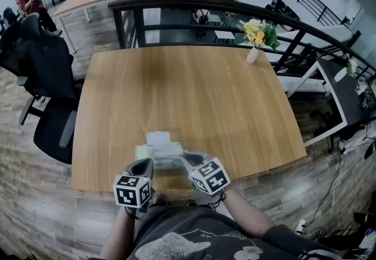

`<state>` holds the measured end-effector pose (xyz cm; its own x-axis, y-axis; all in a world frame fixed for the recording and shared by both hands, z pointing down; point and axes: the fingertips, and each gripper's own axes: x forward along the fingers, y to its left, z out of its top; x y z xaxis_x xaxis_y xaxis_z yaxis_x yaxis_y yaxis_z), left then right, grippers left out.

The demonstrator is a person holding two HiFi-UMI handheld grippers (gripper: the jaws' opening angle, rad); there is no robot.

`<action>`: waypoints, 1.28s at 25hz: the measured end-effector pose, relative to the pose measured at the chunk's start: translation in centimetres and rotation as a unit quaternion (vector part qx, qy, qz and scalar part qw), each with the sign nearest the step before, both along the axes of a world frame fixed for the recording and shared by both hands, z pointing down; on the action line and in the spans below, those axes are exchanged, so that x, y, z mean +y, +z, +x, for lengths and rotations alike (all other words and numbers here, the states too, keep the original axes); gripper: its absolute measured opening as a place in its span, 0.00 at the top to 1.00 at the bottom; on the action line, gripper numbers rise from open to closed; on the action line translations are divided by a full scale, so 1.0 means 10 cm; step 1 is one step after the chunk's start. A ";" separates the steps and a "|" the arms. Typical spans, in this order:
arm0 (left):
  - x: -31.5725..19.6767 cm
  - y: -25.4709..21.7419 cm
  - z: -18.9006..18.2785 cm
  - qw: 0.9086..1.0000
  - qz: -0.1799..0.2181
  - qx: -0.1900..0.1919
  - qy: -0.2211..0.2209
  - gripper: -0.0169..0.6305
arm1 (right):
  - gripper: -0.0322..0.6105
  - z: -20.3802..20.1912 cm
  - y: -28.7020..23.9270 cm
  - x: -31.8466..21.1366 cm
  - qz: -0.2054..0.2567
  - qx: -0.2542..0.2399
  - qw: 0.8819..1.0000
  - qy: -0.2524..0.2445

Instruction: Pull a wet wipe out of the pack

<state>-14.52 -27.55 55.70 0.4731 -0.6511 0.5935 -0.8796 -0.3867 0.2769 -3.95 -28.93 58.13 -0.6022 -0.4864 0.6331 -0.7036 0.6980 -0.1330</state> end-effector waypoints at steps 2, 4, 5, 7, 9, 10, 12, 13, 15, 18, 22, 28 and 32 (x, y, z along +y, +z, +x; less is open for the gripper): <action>0.00 0.00 0.01 1.000 0.000 -0.002 -0.001 0.95 | 0.89 0.03 0.00 0.00 0.000 0.000 1.000 0.001; 0.00 0.00 0.03 1.000 0.000 -0.003 -0.002 0.95 | 0.89 0.06 0.00 0.00 0.000 -0.001 1.000 0.002; 0.00 0.00 0.04 1.000 0.000 -0.004 -0.003 0.95 | 0.89 0.07 -0.01 -0.01 0.000 -0.001 1.000 0.003; 0.00 0.00 0.05 1.000 -0.001 -0.006 -0.004 0.95 | 0.89 0.10 -0.01 0.00 0.001 -0.001 1.000 0.002; 0.01 0.00 0.05 1.000 -0.001 -0.007 -0.006 0.95 | 0.89 0.12 0.00 0.01 0.000 0.000 1.000 0.002; 0.01 0.00 0.04 1.000 -0.001 -0.006 -0.007 0.95 | 0.89 0.13 0.00 0.02 0.000 0.000 1.000 0.001; 0.01 0.00 0.03 1.000 -0.002 -0.006 -0.011 0.95 | 0.89 0.16 0.00 0.02 0.000 0.001 1.000 0.000; 0.02 0.01 0.03 1.000 -0.002 -0.006 -0.012 0.95 | 0.89 0.18 0.01 0.03 0.001 0.002 1.000 0.000; 0.02 0.02 0.04 1.000 -0.003 -0.006 -0.015 0.95 | 0.89 0.22 0.01 0.02 0.002 0.002 1.000 0.001; 0.03 0.02 0.04 1.000 -0.003 -0.006 -0.017 0.95 | 0.89 0.26 0.00 0.01 0.004 0.002 1.000 0.005; 0.03 0.02 0.08 1.000 -0.004 -0.009 -0.017 0.95 | 0.89 0.35 -0.01 0.01 0.005 0.001 1.000 0.012; 0.04 0.02 0.13 1.000 -0.002 -0.016 -0.021 0.95 | 0.89 0.46 -0.03 0.03 0.008 -0.009 1.000 0.026; 0.04 0.01 0.15 1.000 0.000 -0.018 -0.023 0.95 | 0.89 0.51 -0.08 0.03 0.014 -0.017 0.999 0.032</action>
<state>-13.06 -27.12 55.78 0.4201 -0.6717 0.6102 -0.9063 -0.3451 0.2440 1.19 -28.65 57.33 -0.5903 -0.5427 0.5975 -0.7426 0.6553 -0.1384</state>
